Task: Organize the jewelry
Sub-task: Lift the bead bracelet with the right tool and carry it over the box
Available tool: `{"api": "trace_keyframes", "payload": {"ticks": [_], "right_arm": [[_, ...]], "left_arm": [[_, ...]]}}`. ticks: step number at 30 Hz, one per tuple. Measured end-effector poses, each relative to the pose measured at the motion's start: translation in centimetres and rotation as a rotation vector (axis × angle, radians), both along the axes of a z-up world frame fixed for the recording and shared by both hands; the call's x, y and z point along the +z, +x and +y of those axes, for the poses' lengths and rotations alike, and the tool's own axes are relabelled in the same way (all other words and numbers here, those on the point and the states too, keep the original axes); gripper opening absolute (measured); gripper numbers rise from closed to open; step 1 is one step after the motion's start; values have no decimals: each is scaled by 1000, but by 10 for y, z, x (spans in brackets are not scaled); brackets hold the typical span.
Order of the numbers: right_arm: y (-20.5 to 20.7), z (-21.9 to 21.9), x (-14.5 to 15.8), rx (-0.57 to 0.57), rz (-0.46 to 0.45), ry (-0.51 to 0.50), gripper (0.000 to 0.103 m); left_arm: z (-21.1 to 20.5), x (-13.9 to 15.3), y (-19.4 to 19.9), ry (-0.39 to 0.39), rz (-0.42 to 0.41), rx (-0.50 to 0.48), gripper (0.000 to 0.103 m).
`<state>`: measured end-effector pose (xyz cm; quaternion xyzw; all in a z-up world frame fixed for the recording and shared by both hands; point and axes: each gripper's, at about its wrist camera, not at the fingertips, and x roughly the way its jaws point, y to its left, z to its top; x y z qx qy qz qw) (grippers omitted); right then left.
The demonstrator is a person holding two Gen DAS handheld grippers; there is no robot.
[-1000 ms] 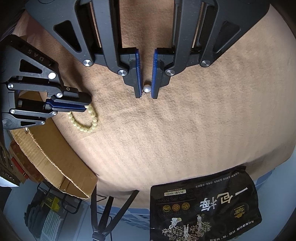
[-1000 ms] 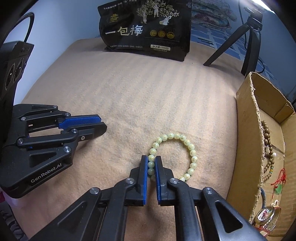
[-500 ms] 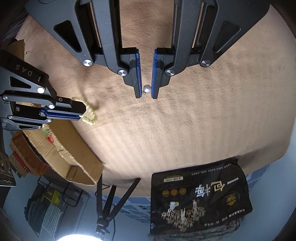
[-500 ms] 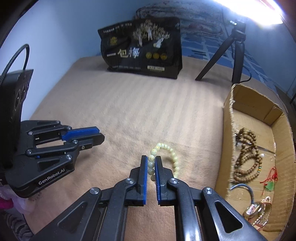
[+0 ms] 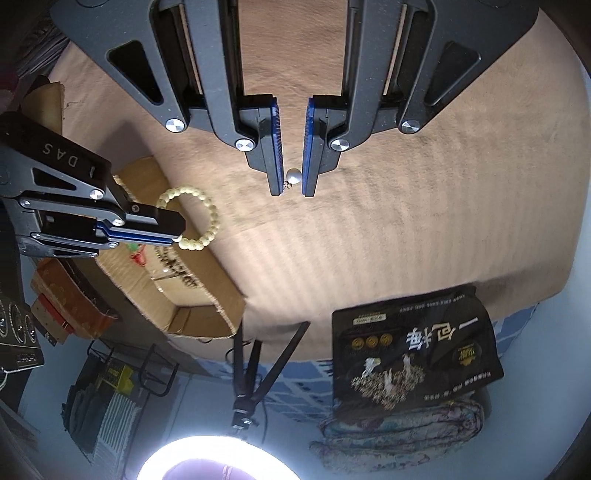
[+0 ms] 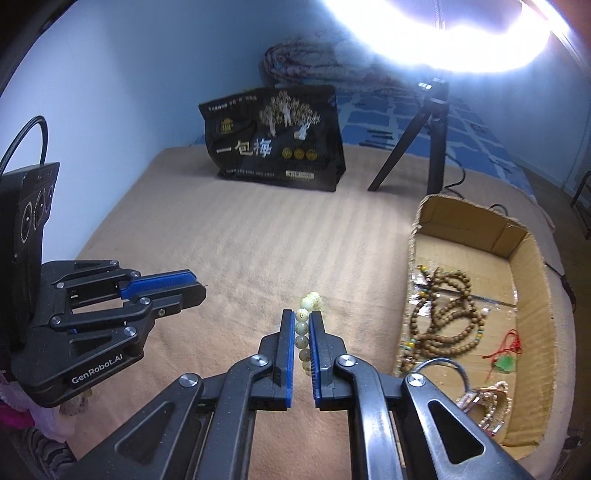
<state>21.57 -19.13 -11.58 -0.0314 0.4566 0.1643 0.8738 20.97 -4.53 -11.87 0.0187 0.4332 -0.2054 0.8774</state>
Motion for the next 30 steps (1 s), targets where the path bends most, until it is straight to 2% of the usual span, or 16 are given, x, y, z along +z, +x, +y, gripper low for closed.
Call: {"api": "trace_keyframes", "payload": {"ticks": [17,30], "right_arm": [[-12,-61,37,-97,-90,-14,5],[1,-124,48,-213,-117,3,5]], "left_arm": [[-55,38,-23,-23,-59,-82,8],[-105,38,-22,-48,-67,-144,8]]}}
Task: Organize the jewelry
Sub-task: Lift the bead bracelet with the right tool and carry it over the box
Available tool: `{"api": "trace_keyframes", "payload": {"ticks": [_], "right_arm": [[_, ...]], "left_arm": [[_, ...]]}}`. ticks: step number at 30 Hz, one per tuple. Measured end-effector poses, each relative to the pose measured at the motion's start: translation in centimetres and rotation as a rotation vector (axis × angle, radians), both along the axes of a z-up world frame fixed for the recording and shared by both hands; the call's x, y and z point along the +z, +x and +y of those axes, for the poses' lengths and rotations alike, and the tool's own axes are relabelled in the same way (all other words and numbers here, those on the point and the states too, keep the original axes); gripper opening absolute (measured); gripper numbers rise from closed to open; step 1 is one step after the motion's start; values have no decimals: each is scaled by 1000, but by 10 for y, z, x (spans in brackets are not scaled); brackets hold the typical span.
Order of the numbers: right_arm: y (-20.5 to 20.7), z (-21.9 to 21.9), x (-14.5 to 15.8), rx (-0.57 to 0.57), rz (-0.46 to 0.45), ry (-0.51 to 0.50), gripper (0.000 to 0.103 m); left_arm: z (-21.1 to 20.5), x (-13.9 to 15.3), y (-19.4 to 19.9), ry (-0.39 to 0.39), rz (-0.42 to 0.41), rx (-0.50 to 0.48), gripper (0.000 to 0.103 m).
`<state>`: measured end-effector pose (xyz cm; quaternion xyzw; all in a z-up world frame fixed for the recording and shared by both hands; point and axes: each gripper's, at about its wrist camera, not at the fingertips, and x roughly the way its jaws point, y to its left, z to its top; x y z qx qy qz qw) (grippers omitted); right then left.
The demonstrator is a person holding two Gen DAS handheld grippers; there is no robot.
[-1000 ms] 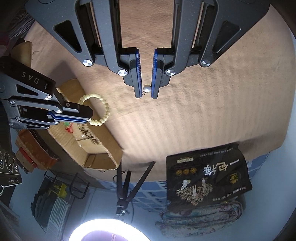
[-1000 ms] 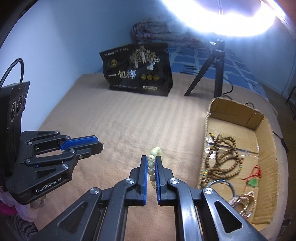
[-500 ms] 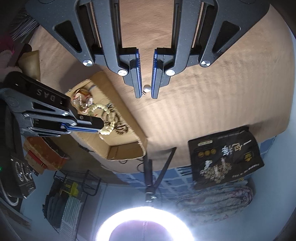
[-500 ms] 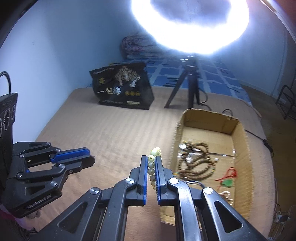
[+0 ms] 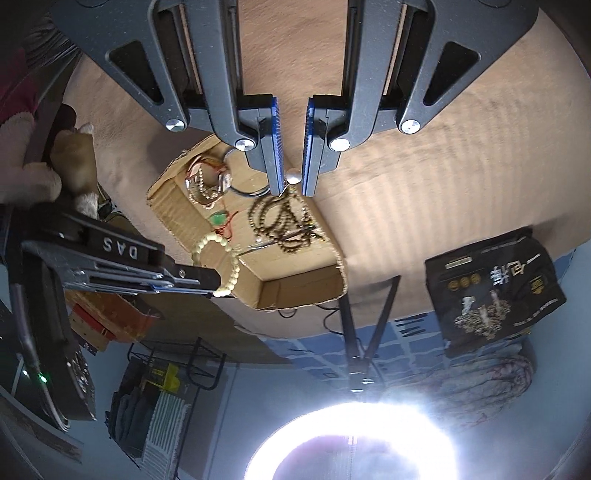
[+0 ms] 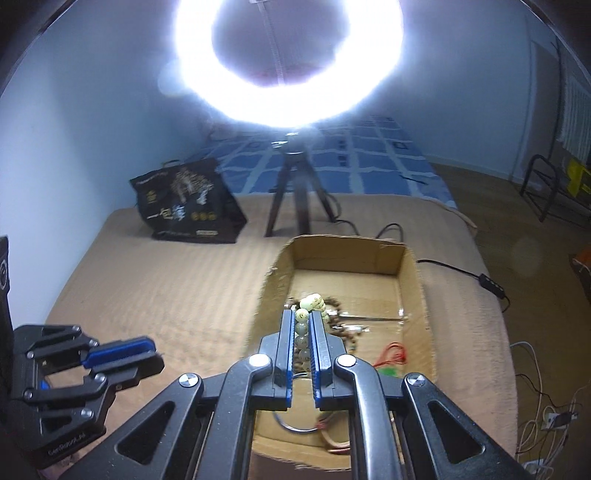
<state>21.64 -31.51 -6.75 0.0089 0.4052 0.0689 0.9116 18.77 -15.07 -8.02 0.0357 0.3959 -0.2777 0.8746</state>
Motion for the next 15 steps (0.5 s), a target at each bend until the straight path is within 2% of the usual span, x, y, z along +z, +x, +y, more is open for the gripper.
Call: {"api": "trace_keyframes", "payload": {"ticks": [15], "right_arm": [[24,-30,-11,-42,4,-2,5]], "left_arm": [[-44,-4,6,-8,-3,-54,8]]}}
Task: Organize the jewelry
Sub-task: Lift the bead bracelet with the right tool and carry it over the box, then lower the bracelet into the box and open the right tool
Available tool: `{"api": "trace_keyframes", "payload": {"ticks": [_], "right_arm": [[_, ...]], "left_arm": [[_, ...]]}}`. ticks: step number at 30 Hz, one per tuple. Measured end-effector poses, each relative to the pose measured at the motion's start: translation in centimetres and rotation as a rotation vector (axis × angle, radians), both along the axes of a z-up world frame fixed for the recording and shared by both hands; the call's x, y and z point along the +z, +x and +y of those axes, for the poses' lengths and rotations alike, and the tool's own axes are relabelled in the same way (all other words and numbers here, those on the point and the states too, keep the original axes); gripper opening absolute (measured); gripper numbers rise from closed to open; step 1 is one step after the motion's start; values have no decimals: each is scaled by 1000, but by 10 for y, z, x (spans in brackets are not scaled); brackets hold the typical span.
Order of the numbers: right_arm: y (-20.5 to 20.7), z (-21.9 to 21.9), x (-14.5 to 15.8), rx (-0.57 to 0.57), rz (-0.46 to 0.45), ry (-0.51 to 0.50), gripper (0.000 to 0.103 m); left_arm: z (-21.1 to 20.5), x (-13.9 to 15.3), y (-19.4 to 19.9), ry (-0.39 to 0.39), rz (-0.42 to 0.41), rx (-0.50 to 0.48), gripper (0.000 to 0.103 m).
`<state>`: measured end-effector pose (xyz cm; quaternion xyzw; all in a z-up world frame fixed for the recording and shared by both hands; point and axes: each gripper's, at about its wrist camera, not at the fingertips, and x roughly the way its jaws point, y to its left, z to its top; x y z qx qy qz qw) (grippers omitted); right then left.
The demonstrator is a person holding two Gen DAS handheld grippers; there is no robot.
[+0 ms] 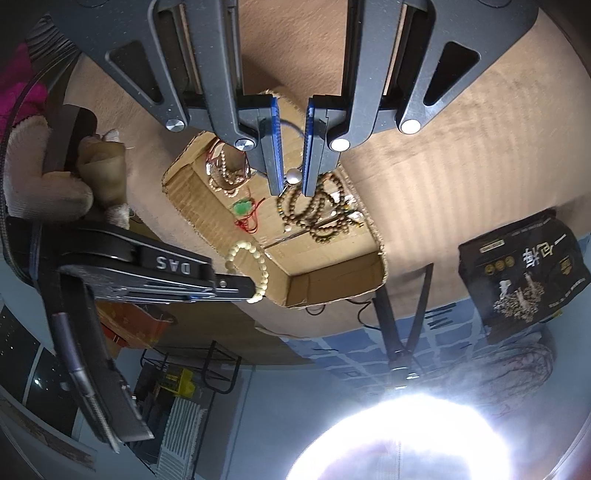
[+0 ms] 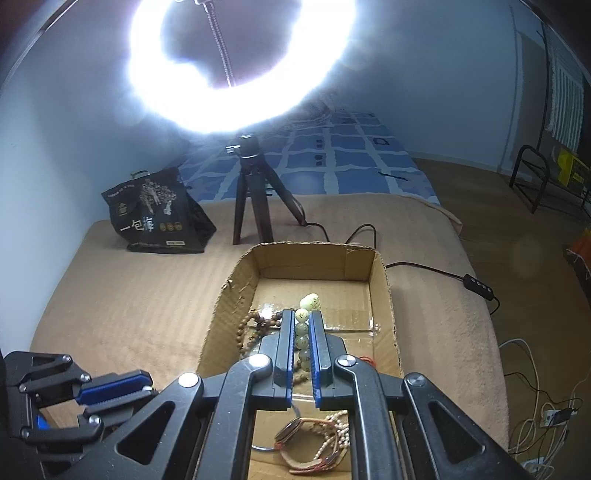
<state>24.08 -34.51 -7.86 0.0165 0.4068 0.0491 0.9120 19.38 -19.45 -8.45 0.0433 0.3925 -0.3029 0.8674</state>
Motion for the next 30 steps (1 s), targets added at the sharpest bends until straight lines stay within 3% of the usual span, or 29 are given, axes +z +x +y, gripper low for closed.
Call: {"api": "trace_keyframes", "payload": {"ticks": [23,24,26,28,29,30], "right_arm": [[22,-14,-20,-12,30,4,6],[23,-14,-20,-12,30,5,8],[22,-13,-19,-13,24,4,26],[22,-12,-18,-14,20,4,27],[22,-11,-18,-14,19,1,31],[21,-11,-17,-17,17,-4,34]], "left_arm": [[-19,-9,10,2,-4,-12,8],[-19,-9,9,3,-7,-11,8],[-20,-9,9,11,-12,-8,8],[-20,-9,9,18,-12,-6,21],[-19,-9,8,19,-12,-3,39],[-18,-8,6,14,-17,1,48]]}}
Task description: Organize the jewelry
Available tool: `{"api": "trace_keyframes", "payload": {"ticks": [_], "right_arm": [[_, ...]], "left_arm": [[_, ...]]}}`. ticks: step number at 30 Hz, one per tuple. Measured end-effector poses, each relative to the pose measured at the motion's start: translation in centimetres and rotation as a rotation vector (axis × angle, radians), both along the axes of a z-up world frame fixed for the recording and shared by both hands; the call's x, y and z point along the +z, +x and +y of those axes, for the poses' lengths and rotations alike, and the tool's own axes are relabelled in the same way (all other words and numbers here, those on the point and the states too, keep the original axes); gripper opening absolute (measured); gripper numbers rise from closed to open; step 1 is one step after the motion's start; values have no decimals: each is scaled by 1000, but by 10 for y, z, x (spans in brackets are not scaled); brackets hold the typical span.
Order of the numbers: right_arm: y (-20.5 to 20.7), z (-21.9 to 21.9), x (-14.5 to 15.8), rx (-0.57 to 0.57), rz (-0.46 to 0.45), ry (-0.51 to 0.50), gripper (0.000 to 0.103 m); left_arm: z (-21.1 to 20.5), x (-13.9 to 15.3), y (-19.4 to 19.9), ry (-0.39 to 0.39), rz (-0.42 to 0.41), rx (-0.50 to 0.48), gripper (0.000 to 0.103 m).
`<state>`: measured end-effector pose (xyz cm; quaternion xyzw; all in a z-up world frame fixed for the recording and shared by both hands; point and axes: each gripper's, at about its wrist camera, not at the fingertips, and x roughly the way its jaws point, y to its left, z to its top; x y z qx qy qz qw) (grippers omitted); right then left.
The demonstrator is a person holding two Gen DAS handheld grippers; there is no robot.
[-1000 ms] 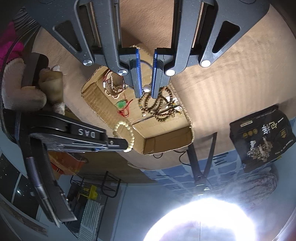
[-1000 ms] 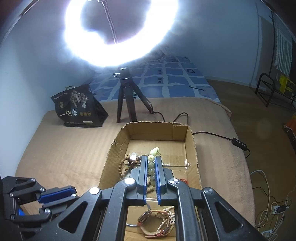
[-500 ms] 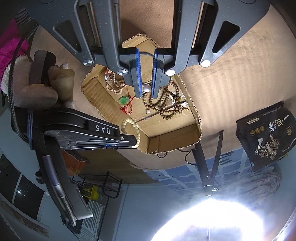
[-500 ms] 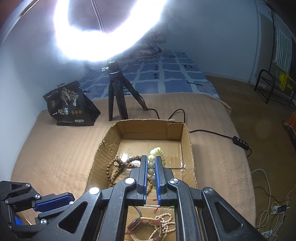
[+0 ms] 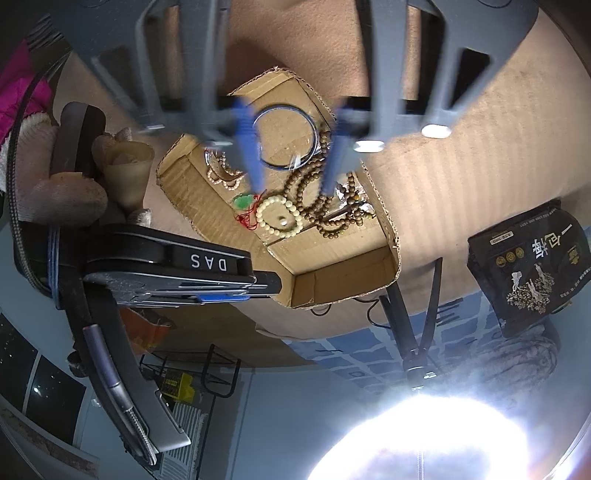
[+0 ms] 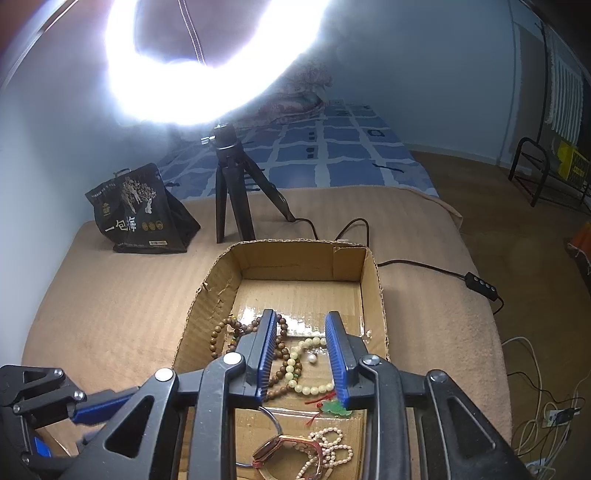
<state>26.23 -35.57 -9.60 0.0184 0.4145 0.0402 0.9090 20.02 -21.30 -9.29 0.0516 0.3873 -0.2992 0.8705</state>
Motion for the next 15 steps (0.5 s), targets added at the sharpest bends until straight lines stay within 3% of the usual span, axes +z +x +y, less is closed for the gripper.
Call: {"api": "trace_keyframes", "payload": {"ticks": [2,5,8,15], "right_arm": [[-1,1,2,-10,-10,-12,57],[-3,1,5,-22,-23,-18,74],[-6,1,8,-37,-28,-22,84],[-13,2,16,-63,-32,-35,91]], "left_arm": [[1,1,0,2,-5,3,48],[2,1,0,12,-4,13,59],[4,2,-2,8,-8,20,61],[8,8,-13,16,-15,31,63]]}}
